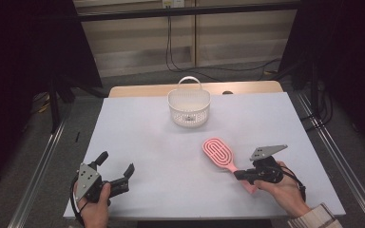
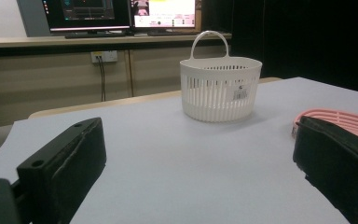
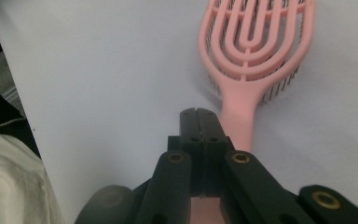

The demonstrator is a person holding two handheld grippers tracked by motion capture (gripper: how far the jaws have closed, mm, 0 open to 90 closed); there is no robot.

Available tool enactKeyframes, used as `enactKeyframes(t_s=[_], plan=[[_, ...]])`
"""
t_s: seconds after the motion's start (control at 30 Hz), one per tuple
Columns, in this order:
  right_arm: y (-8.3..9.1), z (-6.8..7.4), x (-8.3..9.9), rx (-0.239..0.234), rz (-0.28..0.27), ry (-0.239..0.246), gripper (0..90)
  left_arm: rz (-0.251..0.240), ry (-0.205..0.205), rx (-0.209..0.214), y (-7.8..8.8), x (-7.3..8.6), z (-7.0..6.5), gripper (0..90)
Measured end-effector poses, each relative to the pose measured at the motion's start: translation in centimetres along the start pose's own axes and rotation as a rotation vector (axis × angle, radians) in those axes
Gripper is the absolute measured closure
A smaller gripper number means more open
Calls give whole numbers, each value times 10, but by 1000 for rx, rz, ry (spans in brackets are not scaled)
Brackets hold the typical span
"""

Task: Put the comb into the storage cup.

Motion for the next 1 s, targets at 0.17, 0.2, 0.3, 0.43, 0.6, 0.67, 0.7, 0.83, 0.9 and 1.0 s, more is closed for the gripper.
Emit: enactKeyframes(t_s=[0.17,0.2,0.3,0.43,0.6,0.67,0.7,0.83,0.9,1.0], plan=[[2,-2,-2,10,-26,2,900,0,0,2,0,0,0,26],[2,-2,-3,17,-31,7,900,0,-1,1,0,0,0,26],[3,-3,-5,15,-45,3,840,0,-1,0,0,0,0,26],[6,-3,-9,35,-64,-12,609,0,-2,0,0,0,0,26],[6,-3,-15,42,-58,-25,370,0,-1,2,0,0,0,26],[4,-2,-16,51,-48,-15,307,1,0,2,0,0,0,26],[3,-2,-16,51,-44,-12,263,1,0,2,0,0,0,26],[-1,-4,-18,76,-46,-13,107,0,-1,2,0,0,0,26],[-1,-5,-20,75,-34,-37,107,1,0,2,-1,0,0,26],[1,-2,-25,86,-40,-28,38,4,2,8,-1,0,-2,26]])
Point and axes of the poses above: each handheld gripper's, and its own axes: y roughly backward along the jaws, x roughly out of its underside, z roughly to its left, the point moved 2 cm from there along -y, roughly forward along the jaws, and after that the axes turned 13 degrees about -x, right-handed, at the moved point
